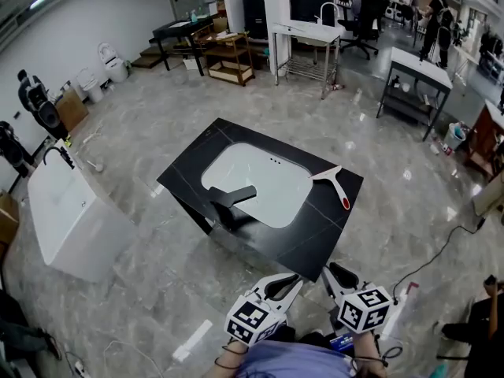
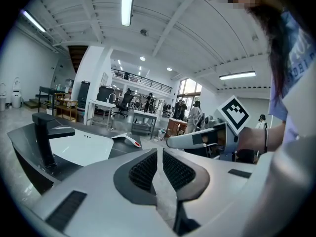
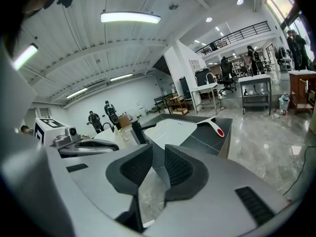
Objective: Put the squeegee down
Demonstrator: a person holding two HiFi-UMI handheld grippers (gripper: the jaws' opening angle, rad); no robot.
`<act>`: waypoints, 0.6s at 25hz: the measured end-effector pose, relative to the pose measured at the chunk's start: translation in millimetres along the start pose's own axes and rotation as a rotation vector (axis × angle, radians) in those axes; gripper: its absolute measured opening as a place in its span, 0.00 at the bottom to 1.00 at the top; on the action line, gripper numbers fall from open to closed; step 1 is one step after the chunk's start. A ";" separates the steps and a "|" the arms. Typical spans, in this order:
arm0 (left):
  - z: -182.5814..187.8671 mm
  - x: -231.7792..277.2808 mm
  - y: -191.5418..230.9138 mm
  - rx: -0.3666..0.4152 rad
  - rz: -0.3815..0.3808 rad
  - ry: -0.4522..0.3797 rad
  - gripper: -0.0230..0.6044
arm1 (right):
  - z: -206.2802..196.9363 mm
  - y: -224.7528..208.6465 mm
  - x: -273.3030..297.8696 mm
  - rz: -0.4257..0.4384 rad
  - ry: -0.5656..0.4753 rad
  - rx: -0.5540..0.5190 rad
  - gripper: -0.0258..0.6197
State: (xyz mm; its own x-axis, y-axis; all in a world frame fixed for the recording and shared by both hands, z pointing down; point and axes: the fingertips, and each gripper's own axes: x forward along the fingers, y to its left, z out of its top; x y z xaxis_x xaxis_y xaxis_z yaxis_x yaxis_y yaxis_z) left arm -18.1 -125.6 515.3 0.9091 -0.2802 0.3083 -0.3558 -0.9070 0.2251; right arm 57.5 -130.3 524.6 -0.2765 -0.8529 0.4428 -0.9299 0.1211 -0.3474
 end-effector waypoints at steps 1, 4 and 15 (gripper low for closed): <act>1.8 -1.5 -0.5 0.004 0.007 -0.005 0.11 | 0.1 1.9 -1.6 0.006 -0.001 -0.003 0.18; 4.9 -5.7 -8.1 0.008 0.031 -0.018 0.11 | -2.9 3.3 -11.5 0.023 0.001 -0.014 0.18; -21.5 -14.0 -101.2 -0.007 0.080 0.005 0.11 | -46.6 10.2 -91.1 0.121 0.042 -0.057 0.18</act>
State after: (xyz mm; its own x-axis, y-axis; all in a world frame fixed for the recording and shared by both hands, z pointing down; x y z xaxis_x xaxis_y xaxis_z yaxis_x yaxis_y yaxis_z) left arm 0.6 -23.2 508.0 0.8765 -0.3501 0.3304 -0.4289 -0.8796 0.2059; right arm 61.9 -27.7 519.2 -0.3961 -0.8087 0.4349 -0.9011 0.2514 -0.3533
